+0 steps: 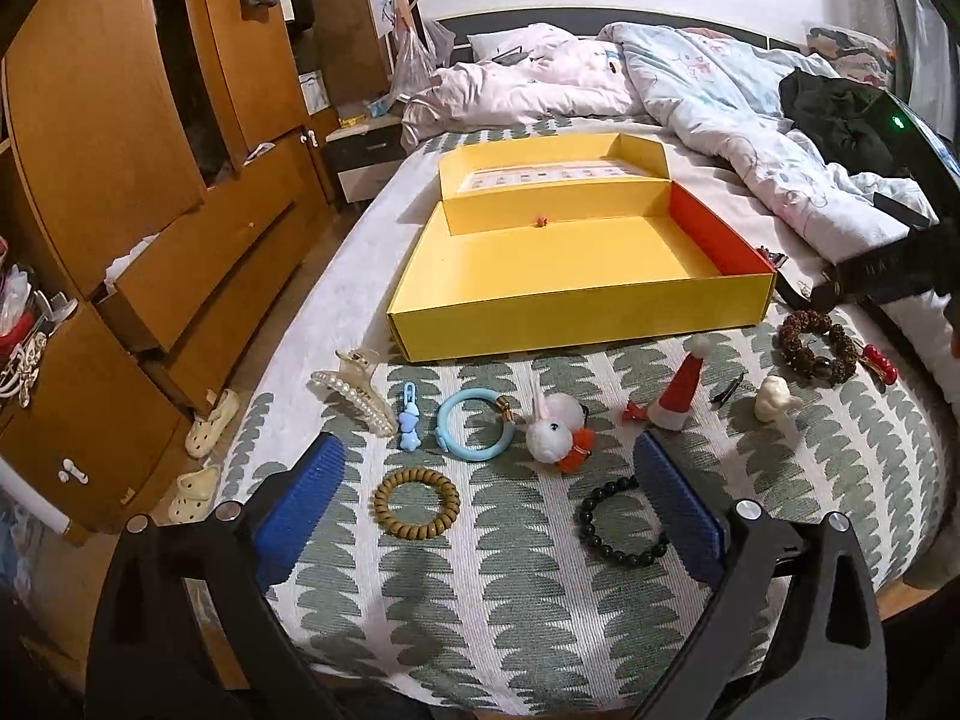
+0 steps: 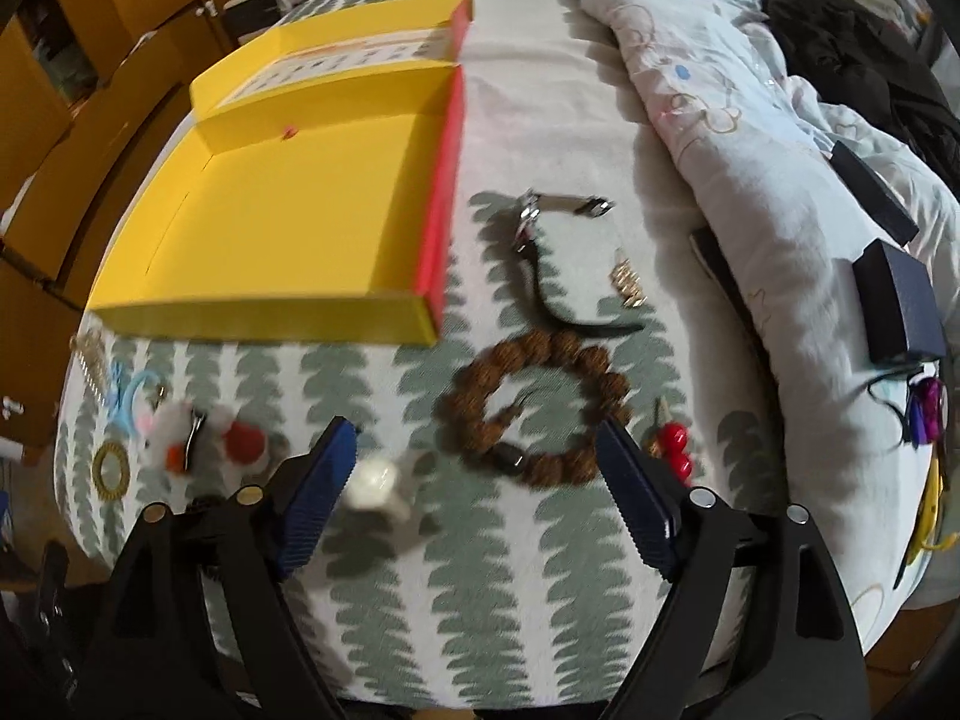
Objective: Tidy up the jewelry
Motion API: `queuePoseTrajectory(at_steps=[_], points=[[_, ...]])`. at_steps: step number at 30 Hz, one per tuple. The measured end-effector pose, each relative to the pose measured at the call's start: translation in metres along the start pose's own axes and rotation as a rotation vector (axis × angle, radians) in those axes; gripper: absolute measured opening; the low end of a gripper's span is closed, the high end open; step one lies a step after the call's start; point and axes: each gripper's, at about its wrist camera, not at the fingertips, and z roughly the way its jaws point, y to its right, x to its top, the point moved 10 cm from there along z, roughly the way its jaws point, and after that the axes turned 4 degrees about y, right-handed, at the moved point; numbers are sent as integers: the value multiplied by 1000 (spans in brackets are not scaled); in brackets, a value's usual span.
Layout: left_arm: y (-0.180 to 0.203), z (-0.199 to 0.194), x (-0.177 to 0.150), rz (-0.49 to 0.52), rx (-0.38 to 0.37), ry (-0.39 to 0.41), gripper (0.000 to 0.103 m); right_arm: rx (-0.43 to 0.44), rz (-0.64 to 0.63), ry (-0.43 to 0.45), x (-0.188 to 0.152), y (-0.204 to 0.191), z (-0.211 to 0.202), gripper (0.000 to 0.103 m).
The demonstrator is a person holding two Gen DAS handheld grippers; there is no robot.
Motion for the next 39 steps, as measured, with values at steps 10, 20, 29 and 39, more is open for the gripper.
queuePoseTrajectory(at_steps=[10, 20, 29, 39], points=[[-1, -6, 3, -15, 17, 25, 97, -2, -39, 33, -28, -13, -14, 87], [-1, 13, -7, -29, 29, -43, 97, -39, -97, 1, -60, -19, 2, 88], [0, 25, -9, -25, 29, -67, 97, -58, -104, 9, -65, -19, 5, 88], [-2, 25, -3, -44, 15, -48, 97, -75, -115, 15, -70, -19, 4, 88]])
